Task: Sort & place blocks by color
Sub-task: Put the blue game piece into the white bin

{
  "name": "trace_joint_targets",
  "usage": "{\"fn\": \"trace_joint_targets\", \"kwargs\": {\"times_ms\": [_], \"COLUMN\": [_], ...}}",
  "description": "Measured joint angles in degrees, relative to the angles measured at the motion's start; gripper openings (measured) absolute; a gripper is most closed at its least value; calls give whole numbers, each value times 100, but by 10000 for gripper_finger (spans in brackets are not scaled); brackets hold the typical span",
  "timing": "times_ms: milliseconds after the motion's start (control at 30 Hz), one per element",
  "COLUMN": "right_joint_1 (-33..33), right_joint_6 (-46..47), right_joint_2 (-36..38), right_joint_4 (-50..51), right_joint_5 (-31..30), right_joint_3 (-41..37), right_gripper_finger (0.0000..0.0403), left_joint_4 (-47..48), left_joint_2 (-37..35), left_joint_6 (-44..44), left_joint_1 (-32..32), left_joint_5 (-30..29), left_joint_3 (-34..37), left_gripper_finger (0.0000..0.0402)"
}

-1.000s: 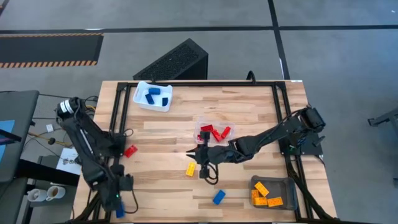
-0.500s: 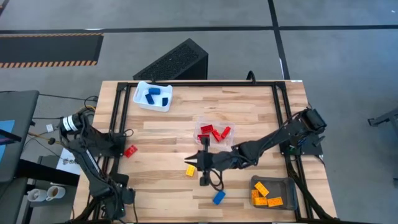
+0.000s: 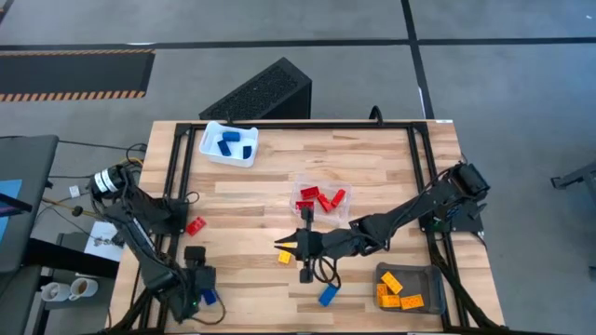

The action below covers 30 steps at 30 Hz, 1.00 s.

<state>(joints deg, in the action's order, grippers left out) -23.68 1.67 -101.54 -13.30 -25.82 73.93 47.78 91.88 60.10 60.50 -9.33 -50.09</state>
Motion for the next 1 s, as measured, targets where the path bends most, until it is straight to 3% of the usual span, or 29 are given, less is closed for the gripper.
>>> {"fn": "trace_joint_targets", "kwargs": {"times_ms": [267, 567, 1000], "right_joint_1": [9, 7, 7], "right_joint_6": [-19, -72, -75], "right_joint_2": [-2, -2, -2], "right_joint_4": [-267, -560, -568], "right_joint_5": [0, 0, 2], "right_joint_3": [0, 0, 0], "right_gripper_finger": [67, 67, 67], "left_joint_4": [-434, -560, -907], "left_joint_2": [-496, -726, -728], "left_joint_6": [-814, -1750, -3379], "left_joint_1": [-402, -329, -366], "left_joint_5": [-526, -133, -161], "left_joint_3": [57, 40, 37], "left_gripper_finger": [272, 272, 272]}}
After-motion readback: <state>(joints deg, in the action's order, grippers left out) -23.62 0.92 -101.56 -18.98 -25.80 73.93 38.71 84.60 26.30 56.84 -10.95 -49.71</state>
